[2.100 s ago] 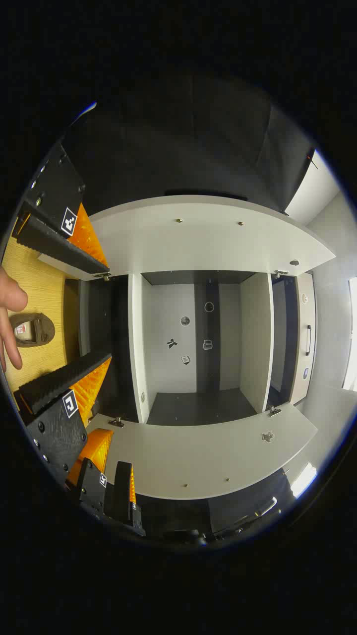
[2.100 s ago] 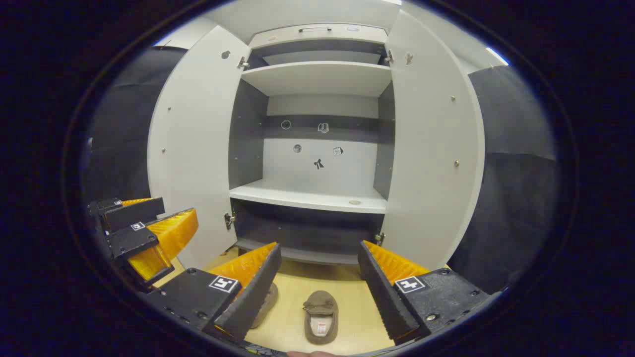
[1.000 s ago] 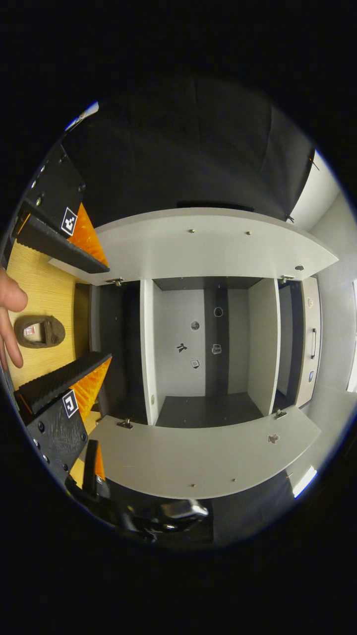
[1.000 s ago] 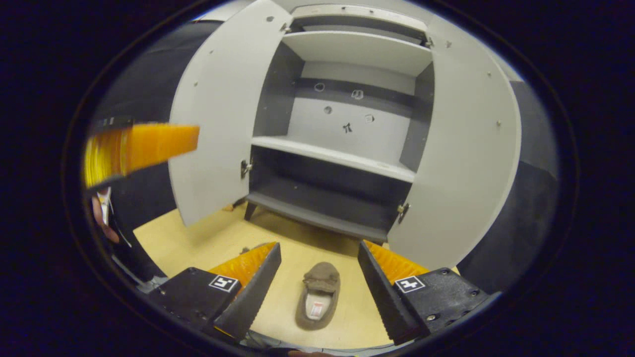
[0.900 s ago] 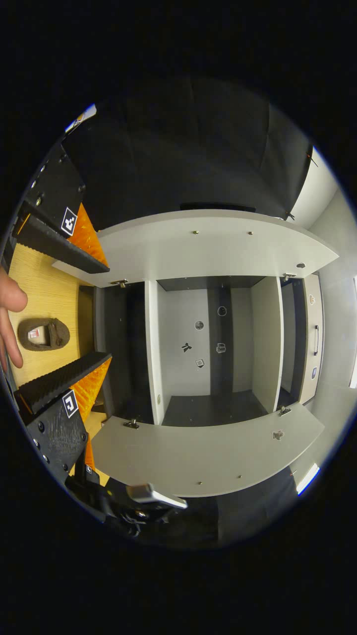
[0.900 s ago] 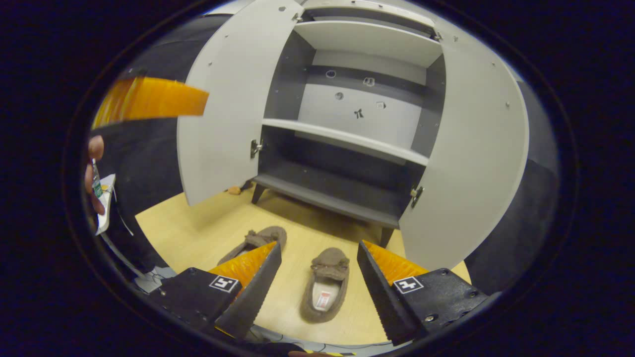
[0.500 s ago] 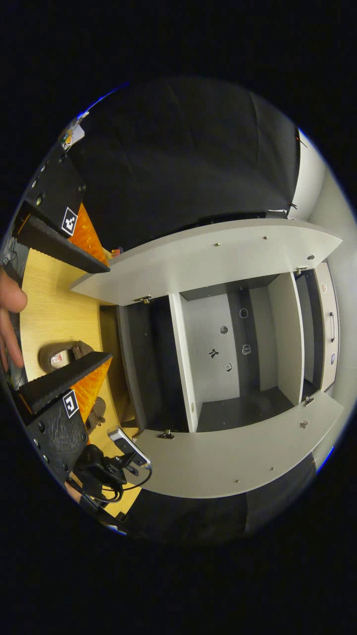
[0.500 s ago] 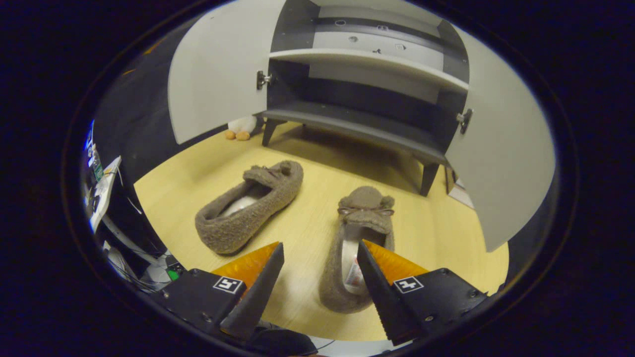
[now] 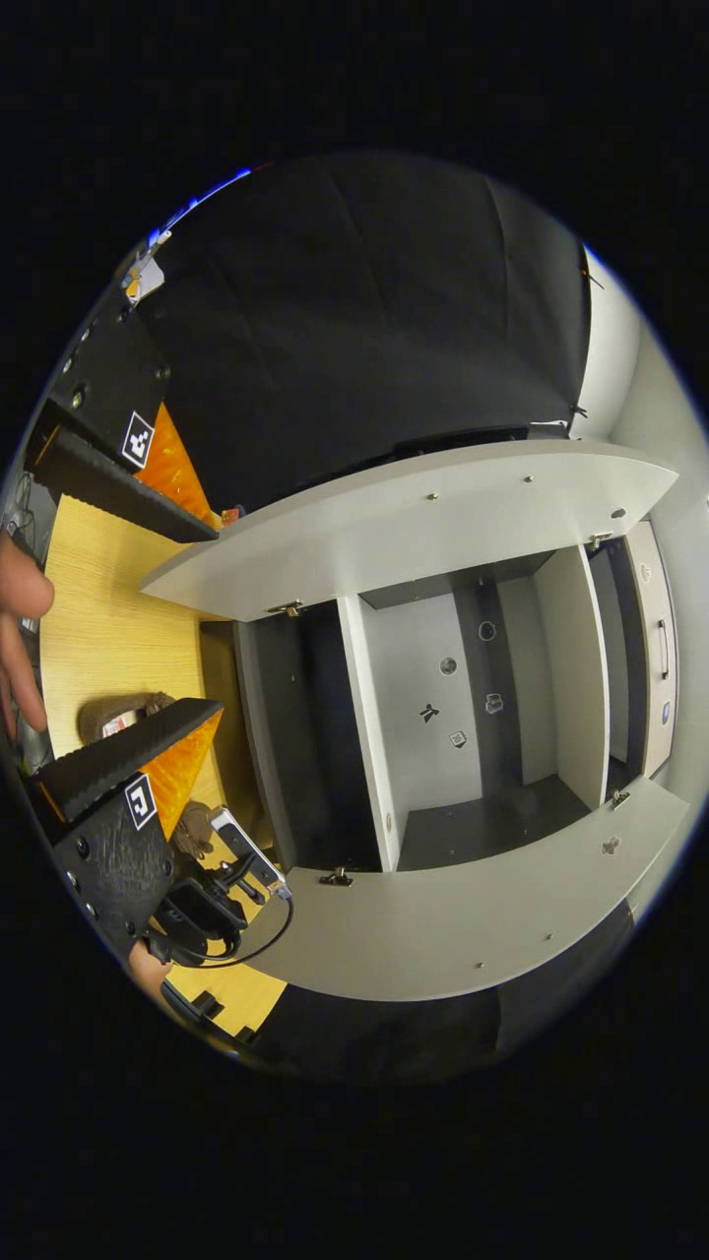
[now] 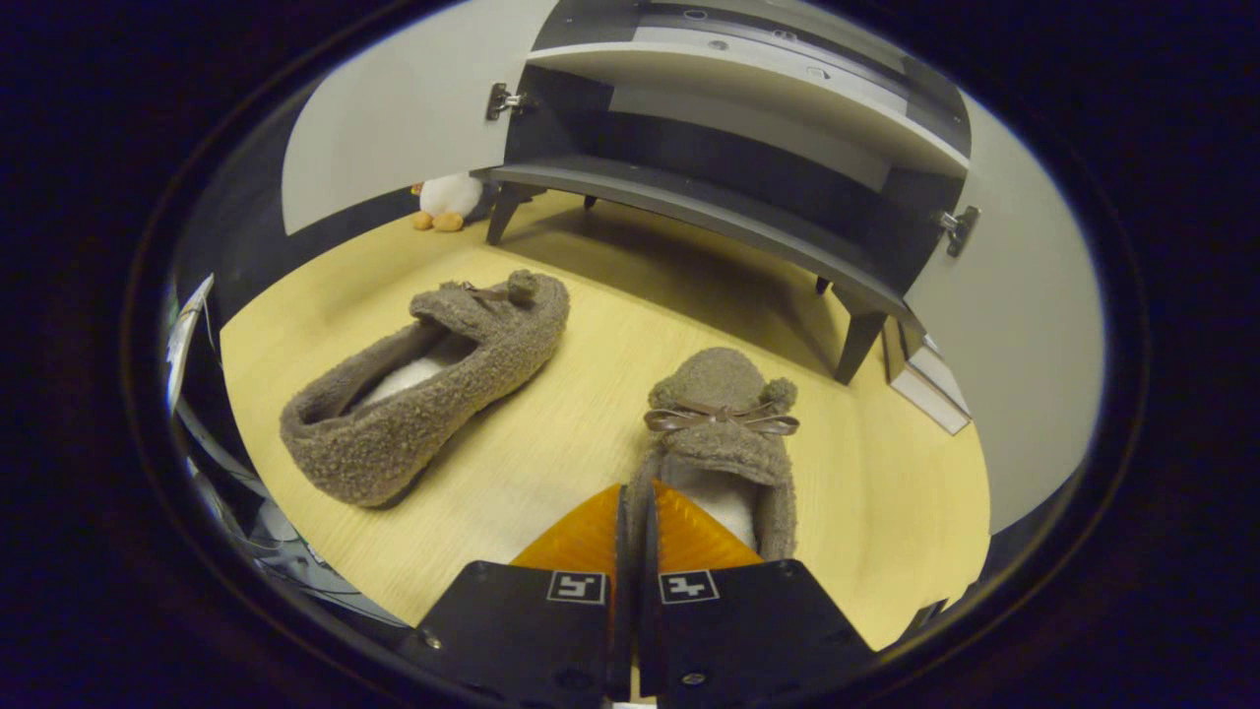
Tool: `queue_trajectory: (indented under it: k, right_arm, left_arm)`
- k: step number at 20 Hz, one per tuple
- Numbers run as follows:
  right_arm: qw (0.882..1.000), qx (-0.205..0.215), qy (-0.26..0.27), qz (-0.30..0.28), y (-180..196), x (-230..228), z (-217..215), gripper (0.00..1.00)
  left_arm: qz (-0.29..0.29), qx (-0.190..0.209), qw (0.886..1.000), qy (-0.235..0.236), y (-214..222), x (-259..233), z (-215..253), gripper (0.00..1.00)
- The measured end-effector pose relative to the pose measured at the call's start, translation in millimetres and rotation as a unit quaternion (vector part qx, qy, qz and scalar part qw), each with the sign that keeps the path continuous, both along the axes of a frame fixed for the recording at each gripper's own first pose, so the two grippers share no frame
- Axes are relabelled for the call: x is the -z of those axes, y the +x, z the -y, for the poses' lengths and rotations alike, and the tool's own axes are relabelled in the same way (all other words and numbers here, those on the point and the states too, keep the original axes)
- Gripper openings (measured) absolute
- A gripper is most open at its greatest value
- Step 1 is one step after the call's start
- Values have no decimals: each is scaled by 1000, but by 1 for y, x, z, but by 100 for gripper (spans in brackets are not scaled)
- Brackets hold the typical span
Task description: Grab one shoe with the right hand and put it into the shoe cabinet, grab the other shoe with the left hand and put it into the shoe cabinet; then close the right door with the right hand and the left door with the left hand.
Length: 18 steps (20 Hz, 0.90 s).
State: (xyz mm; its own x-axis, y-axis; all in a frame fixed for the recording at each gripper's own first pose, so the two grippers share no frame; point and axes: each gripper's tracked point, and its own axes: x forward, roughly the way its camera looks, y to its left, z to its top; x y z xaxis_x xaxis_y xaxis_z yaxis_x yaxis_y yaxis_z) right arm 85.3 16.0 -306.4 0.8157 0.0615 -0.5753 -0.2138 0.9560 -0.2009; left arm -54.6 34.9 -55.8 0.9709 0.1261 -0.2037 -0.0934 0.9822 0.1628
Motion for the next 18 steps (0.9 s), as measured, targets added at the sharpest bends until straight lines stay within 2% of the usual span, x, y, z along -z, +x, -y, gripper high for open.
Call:
queue_trajectory:
  k: [6, 10, 18]
  right_arm:
    - [998, 0, -25, 51, -14, -39, 25, 5]
    - [994, -7, -32, 106, -28, -93, 32, 5]
    - [985, -13, -10, 173, -31, -180, 23, 5]
  left_arm:
    - [4, 10, 1000, -12, 6, 2, 8, 96]
    - [11, 20, 999, -28, 12, 0, 16, 96]
    - [20, 36, 998, -47, 19, -2, 30, 96]
